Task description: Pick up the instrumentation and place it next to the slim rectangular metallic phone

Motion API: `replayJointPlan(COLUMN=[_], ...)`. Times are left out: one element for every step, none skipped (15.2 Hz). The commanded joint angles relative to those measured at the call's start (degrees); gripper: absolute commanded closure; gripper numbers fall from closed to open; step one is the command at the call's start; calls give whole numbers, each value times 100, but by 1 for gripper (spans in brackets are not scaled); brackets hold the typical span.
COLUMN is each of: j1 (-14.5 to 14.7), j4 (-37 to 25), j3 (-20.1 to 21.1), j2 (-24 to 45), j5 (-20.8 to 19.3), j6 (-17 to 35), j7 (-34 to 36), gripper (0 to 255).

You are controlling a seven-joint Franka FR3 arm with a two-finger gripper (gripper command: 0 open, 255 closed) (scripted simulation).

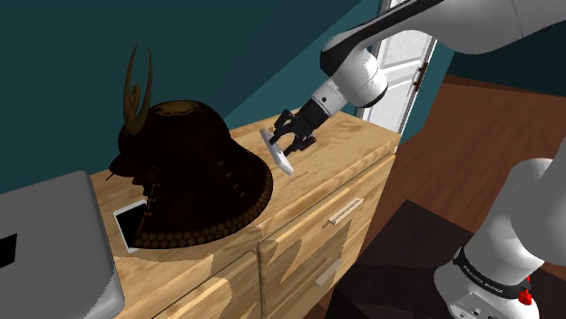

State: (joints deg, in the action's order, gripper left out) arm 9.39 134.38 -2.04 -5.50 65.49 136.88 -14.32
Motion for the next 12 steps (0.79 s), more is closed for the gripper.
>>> replayJointPlan(j1=[-13, -20, -28, -36, -44, -51, -15, 20, 53, 84, 114, 144], j4=[-47, -67, -87, -110, -133, -154, -362, -574, -790, -1012, -1237, -1468], j3=[0, 0, 0, 1, 1, 2, 42, 79, 115, 149, 181, 210], j2=[-84, -129, -173, -217, -259, -294, -100, 93, 286, 479, 672, 865], j5=[-133, -197, -260, -322, -383, -434, -421, -417, -421, -434, -455, -483], j6=[-62, -95, -128, -163, -198, -229, -187, -148, -113, -81, -52, -27], j7=[170, 251, 331, 411, 489, 556, 610, 671, 737, 808, 886, 969], gripper=[255, 255, 255, 255, 255, 255, 255, 255, 255, 255, 255, 255])
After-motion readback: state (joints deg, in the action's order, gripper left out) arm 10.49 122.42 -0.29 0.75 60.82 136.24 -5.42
